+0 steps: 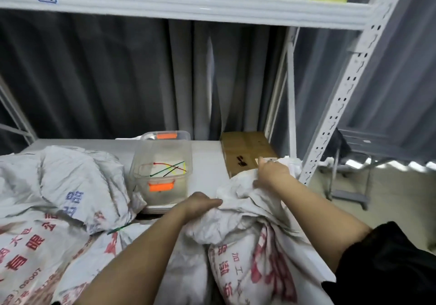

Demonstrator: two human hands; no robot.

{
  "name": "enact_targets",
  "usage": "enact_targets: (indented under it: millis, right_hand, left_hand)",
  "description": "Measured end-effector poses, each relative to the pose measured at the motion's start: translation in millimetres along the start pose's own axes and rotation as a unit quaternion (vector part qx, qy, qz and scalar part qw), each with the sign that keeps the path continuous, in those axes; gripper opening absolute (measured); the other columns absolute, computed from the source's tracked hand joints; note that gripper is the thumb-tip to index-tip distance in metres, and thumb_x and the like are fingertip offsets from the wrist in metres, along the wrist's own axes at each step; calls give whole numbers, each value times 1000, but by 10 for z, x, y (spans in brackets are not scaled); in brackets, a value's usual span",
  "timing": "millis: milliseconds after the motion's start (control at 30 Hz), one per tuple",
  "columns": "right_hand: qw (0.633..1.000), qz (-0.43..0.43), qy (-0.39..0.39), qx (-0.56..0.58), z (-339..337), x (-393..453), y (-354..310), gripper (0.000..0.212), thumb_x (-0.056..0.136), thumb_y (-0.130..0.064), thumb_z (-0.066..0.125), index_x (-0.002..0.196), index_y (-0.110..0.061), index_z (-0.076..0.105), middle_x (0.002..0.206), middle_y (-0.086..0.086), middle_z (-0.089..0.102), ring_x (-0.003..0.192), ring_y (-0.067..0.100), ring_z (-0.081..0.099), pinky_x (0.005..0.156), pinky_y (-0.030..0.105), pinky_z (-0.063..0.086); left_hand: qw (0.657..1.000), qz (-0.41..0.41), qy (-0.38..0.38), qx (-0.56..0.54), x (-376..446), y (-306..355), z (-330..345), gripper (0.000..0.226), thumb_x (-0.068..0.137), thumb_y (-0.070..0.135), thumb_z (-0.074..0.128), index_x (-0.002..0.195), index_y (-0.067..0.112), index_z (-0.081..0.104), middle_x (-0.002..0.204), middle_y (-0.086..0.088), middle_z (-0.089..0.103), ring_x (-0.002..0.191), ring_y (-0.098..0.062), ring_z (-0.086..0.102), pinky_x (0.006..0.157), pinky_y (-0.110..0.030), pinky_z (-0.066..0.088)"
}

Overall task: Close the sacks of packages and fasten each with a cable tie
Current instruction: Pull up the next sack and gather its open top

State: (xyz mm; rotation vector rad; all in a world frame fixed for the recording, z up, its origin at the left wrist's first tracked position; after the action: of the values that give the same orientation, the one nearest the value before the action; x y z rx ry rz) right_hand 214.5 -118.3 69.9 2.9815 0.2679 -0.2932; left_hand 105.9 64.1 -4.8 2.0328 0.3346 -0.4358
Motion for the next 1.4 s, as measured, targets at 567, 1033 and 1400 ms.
enact_targets:
  millis: [567, 1033, 1400]
  right_hand:
    - [876, -41, 416, 242, -2157, -1053, 1422, 32, 93, -11, 43, 118, -20, 62, 112, 9, 51, 107, 29, 49, 84, 36, 40]
    - [813, -190, 220, 505, -1733, -1280, 694, 37, 89, -21, 65, 121, -17, 50, 103, -13, 55, 98, 8, 55, 74, 15, 41]
    - [447, -69, 170, 876, -1688, -1393, 1661, 31, 90, -8, 36, 61, -13, 44, 52, 0, 54, 54, 15, 55, 64, 26, 48]
  left_hand:
    - [895, 218, 232, 312, -1122, 2481, -1000, 28, 75, 34, 71, 99, 21, 64, 106, 2, 64, 96, -18, 58, 82, -30, 42]
    - [936, 312, 73, -145, -1361, 3133, -500, 39, 88, 52, 52, 101, 17, 66, 80, 2, 65, 78, -14, 61, 72, -25, 45]
    - [876, 299, 151, 347, -697, 2510, -298, 62, 80, 43, 65, 134, 28, 40, 135, 0, 48, 124, -21, 47, 100, -42, 39]
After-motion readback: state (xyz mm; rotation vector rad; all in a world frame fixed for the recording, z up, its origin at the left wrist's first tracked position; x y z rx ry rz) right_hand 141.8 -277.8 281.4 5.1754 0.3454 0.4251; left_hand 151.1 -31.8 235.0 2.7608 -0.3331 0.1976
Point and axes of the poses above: each hand's wrist, its own x-axis towards the middle knuckle, its own z-axis out of the palm, y = z × x, the point moved 10 cm from there along x, towards the middle knuckle
